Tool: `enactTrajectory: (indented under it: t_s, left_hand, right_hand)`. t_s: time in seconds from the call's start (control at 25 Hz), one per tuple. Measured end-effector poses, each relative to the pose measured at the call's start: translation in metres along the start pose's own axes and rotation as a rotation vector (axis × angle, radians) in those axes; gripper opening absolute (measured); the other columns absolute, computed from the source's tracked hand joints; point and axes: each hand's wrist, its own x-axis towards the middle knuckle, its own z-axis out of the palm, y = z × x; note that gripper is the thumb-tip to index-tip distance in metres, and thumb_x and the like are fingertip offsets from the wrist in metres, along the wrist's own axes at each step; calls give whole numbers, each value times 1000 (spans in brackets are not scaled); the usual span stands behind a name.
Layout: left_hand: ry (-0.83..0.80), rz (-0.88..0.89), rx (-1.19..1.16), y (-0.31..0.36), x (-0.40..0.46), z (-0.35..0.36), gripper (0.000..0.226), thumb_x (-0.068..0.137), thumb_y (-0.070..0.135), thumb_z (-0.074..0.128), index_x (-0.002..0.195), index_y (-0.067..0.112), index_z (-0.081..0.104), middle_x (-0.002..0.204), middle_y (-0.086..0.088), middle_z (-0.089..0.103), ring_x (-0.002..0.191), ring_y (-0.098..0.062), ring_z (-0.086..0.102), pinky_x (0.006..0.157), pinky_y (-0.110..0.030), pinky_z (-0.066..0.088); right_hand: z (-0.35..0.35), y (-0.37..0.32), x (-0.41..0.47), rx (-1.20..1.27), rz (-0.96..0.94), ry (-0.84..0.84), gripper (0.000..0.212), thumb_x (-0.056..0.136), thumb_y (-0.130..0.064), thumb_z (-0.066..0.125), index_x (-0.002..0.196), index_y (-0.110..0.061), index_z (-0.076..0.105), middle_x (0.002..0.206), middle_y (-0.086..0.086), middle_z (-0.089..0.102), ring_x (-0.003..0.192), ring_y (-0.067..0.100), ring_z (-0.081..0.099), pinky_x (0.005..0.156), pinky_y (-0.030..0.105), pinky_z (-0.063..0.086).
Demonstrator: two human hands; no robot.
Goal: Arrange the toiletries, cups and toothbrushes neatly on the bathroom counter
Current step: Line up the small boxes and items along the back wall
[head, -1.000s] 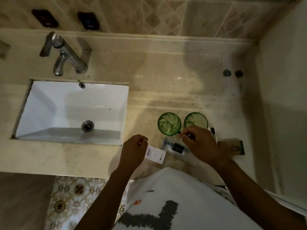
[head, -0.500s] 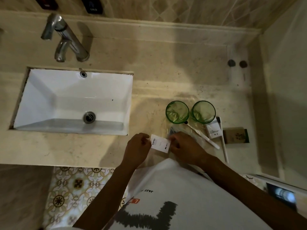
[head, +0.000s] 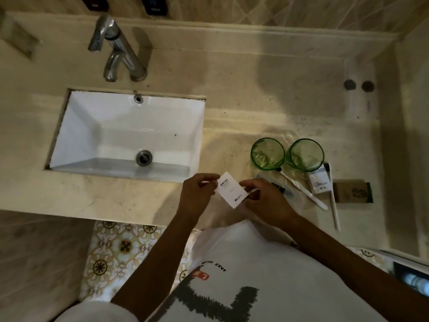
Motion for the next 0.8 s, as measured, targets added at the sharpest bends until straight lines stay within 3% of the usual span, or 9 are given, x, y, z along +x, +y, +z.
enactTrajectory:
  t_s: [0.12, 0.24, 0.36, 0.52, 0.68, 0.8]
  left_hand:
    - [0, -31, -311, 15, -1, -9, 15, 90, -1, 67, 100, 6, 74, 100, -12, 75, 97, -28, 74, 80, -43, 62]
    - [21, 3, -447, 27, -3, -12, 13, 87, 3, 72, 100, 6, 72, 104, -14, 76, 100, -28, 74, 82, -41, 61]
    - [30, 2, -589, 41, -7, -4, 11, 88, 3, 70, 99, 6, 70, 110, -20, 74, 103, -30, 72, 83, -39, 59]
    - [-21, 15, -668, 59, -12, 13, 10, 90, 2, 67, 99, 3, 69, 102, -17, 75, 104, -31, 72, 84, -39, 59]
    - [-54, -6, -682, 76, -7, 42, 20, 89, -1, 67, 108, -3, 62, 96, -16, 74, 102, -31, 73, 82, -39, 60]
    - [-62, -14, -621, 90, 1, 64, 8, 90, 4, 69, 91, -1, 63, 100, -21, 76, 98, -35, 74, 80, -38, 60]
  right_hand:
    - [-5, -16, -1, 187, 8, 8, 41, 83, -4, 72, 121, -20, 67, 109, -1, 71, 89, 6, 70, 75, 22, 58]
    - [-20, -35, -7, 371, 14, -19, 40, 86, 2, 66, 120, -19, 68, 102, 2, 73, 67, 1, 66, 60, 15, 53]
    - [-38, -47, -16, 444, -12, -68, 40, 88, -1, 66, 120, -25, 66, 100, 5, 71, 73, 10, 68, 64, 19, 55]
    - [-60, -47, -22, 519, -23, -31, 41, 86, -1, 65, 119, -25, 63, 106, 2, 71, 87, 25, 72, 79, 37, 59]
    - [-89, -35, -19, 622, -5, -10, 34, 90, -2, 60, 117, -21, 64, 106, 1, 75, 87, 22, 72, 80, 35, 60]
    - [-107, -22, -7, 701, 39, 10, 28, 92, -4, 59, 115, -18, 66, 101, 4, 76, 79, 22, 71, 75, 34, 58]
